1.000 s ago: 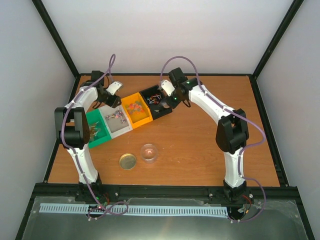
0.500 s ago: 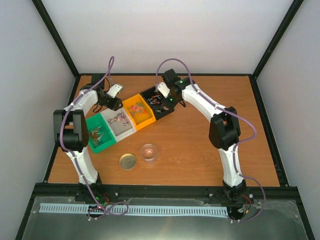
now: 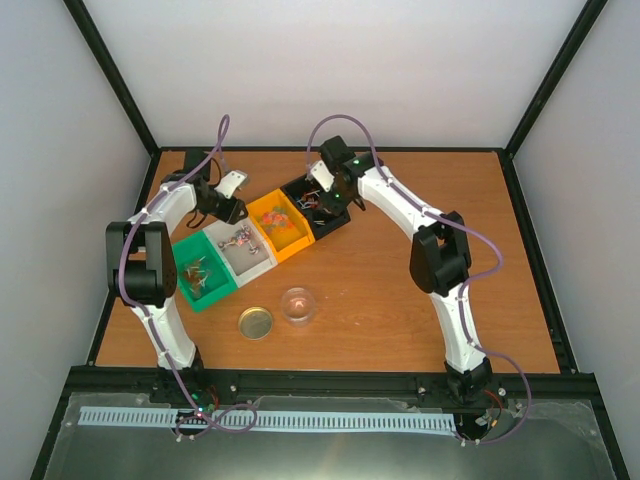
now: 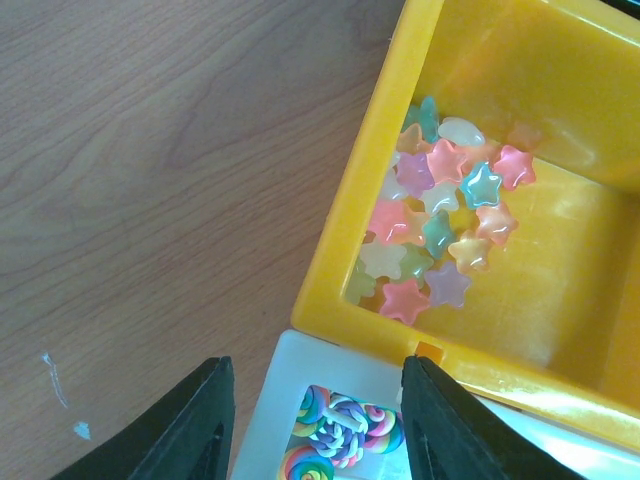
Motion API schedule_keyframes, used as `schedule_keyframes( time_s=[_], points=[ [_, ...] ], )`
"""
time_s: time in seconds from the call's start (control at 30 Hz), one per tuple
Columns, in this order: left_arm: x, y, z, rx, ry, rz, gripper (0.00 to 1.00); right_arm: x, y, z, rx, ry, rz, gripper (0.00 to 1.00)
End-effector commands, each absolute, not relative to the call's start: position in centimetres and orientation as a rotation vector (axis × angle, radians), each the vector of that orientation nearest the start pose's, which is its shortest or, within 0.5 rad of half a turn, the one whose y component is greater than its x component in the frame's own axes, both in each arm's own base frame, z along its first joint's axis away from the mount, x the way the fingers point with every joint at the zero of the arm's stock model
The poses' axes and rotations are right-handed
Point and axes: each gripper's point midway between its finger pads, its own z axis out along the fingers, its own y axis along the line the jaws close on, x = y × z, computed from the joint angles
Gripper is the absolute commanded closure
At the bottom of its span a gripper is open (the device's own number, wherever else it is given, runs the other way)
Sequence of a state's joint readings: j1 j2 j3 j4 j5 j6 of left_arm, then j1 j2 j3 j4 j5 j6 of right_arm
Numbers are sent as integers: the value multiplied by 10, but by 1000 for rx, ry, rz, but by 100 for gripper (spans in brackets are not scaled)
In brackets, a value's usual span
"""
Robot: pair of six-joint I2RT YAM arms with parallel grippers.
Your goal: Pack the candies
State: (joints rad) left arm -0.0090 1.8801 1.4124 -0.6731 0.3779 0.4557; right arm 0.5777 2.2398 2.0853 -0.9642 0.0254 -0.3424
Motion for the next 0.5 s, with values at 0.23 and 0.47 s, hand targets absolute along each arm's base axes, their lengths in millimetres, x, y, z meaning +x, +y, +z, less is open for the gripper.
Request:
schedule_keyframes(
  time_s=[0.23,0.47],
  points=[
    [427,-71,88,753,2577,-388,51,466,292,77,-1112,2465,124,97],
    [431,-75,89,785,2569,-412,52,458,289,52,-1020,2411,243,97]
  ],
)
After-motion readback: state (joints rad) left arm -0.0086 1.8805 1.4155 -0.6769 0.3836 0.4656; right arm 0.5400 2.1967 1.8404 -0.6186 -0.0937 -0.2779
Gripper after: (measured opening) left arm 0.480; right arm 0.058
